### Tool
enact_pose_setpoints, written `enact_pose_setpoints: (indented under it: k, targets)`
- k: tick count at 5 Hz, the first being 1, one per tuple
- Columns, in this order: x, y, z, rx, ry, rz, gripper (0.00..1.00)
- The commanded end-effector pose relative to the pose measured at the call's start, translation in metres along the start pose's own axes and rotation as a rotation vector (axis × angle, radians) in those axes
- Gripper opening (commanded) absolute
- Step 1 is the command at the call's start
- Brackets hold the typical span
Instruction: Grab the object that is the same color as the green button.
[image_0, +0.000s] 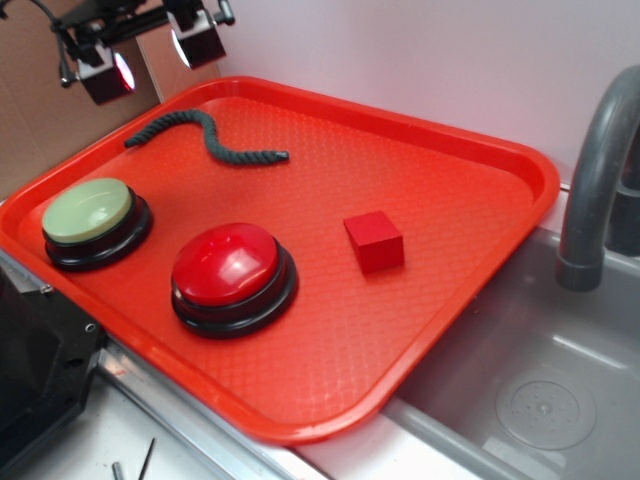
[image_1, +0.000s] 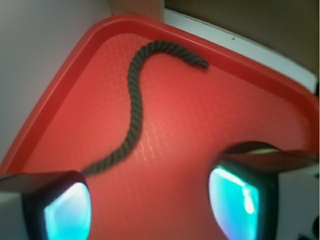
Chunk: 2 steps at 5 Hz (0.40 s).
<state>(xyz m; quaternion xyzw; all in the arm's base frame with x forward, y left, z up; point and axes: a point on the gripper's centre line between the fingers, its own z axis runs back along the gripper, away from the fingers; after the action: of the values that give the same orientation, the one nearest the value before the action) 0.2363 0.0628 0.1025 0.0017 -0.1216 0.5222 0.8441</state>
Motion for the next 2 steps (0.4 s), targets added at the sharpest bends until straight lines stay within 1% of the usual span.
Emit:
enact_pose_setpoints:
  k: [1, 2]
  targets:
    - [0.030, -0.011, -0.055, 0.028, -0.035, 0.106, 1.00]
    - [0.034, -0.015, -0.078, 0.056, -0.058, 0.132, 1.00]
